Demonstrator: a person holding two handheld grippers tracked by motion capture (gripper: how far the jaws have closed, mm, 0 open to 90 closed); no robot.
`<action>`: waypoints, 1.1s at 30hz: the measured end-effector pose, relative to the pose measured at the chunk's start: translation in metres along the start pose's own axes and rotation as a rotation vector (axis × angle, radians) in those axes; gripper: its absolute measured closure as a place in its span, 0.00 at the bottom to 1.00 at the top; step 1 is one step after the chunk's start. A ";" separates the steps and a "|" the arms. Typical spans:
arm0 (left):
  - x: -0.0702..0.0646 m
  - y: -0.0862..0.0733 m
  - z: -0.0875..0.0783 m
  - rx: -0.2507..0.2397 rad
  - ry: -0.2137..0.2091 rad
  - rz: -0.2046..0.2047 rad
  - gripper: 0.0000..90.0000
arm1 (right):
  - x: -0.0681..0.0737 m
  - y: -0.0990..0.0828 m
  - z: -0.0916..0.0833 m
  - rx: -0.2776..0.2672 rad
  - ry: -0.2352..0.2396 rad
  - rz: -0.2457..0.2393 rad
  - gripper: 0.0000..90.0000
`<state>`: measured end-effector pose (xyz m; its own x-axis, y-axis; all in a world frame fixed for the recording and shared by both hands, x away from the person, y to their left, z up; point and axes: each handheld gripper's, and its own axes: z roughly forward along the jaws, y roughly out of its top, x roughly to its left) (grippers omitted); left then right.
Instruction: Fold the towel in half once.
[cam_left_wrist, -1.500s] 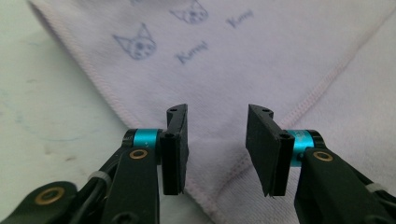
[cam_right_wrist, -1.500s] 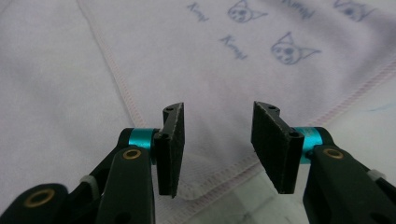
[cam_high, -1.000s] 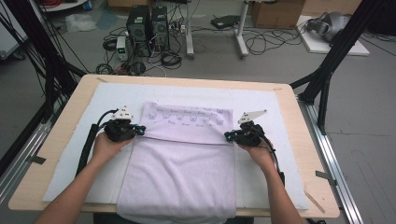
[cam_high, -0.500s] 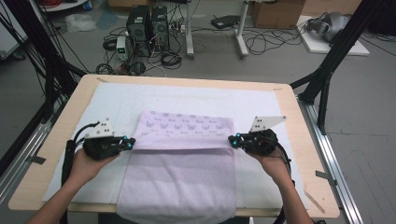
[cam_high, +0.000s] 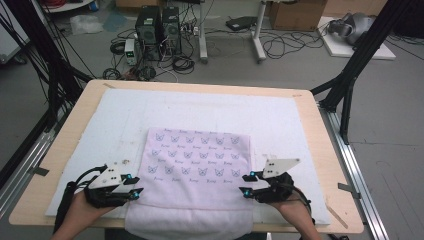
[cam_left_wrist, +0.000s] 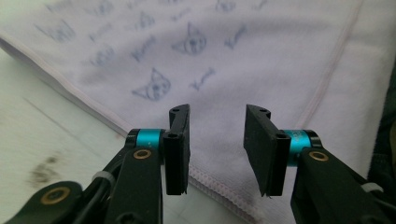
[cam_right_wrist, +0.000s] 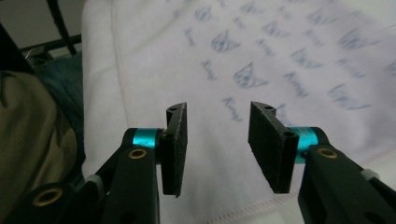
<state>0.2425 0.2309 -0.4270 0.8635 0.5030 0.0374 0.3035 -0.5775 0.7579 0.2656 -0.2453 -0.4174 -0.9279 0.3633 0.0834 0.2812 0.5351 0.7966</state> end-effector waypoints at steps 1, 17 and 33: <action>0.000 -0.002 0.005 0.008 -0.005 0.000 0.68 | -0.001 -0.003 0.006 0.005 0.013 0.010 0.62; -0.009 0.010 -0.014 -0.032 -0.030 0.048 0.98 | 0.005 0.000 0.010 0.028 0.046 -0.014 0.98; 0.012 0.021 -0.015 -0.086 0.032 -0.025 0.65 | -0.015 0.007 -0.007 -0.043 0.017 0.055 0.64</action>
<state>0.2532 0.2347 -0.4006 0.8425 0.5375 0.0373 0.2882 -0.5080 0.8117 0.2802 -0.2525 -0.4088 -0.9155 0.3781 0.1374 0.3213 0.4816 0.8154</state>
